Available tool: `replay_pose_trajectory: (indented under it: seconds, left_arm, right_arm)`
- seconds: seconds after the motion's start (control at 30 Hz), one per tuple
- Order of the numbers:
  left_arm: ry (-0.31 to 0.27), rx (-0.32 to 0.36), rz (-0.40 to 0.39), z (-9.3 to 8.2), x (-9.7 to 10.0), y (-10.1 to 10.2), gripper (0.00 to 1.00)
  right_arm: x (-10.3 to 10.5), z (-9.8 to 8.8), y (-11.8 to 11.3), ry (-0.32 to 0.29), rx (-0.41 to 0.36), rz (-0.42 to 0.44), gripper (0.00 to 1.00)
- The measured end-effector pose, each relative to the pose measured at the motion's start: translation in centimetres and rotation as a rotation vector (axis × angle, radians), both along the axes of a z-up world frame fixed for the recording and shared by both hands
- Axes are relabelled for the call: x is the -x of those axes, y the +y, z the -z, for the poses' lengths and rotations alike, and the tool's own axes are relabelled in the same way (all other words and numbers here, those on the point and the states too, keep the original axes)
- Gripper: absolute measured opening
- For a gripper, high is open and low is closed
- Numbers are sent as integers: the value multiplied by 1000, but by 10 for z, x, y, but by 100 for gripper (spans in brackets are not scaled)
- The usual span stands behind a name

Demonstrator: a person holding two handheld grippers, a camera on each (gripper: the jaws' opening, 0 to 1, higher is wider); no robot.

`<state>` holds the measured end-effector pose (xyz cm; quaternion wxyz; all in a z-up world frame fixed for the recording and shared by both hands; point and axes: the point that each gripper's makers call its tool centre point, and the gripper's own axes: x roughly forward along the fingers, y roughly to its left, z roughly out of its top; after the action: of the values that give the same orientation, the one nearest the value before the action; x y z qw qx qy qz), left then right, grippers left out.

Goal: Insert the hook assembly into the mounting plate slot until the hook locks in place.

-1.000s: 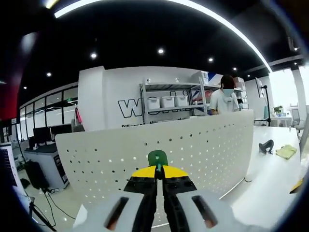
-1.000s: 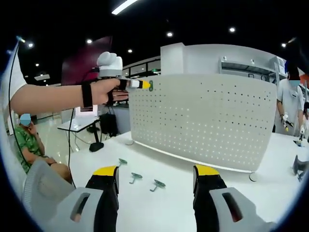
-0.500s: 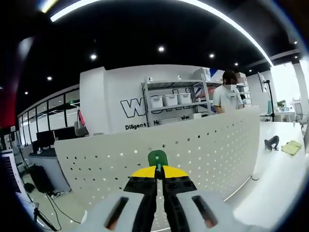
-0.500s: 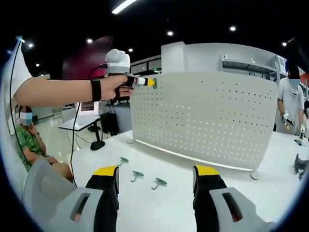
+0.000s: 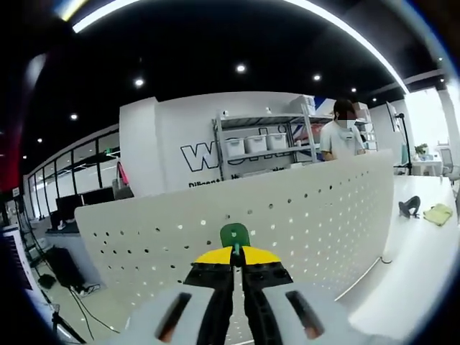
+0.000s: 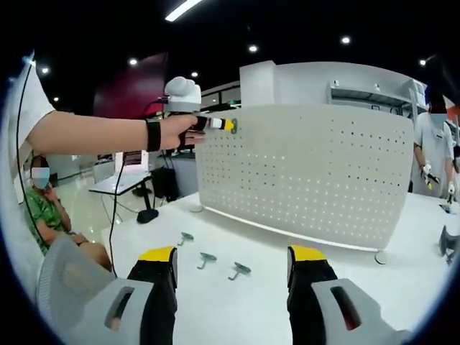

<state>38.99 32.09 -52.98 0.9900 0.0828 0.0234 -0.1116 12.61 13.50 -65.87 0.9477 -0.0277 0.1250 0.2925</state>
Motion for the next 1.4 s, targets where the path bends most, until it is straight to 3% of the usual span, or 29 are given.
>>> replay_pose_trajectory:
  seconds: [0.37,1.4]
  left_arm:
    - [2,24,-9,-4,-13,2,2]
    - [-5,37,-51,-6,-27,-1,3]
  right_arm:
    - [-1,-1,-4,0,-2,14,62]
    - [0,4,-7,23,12,21,60]
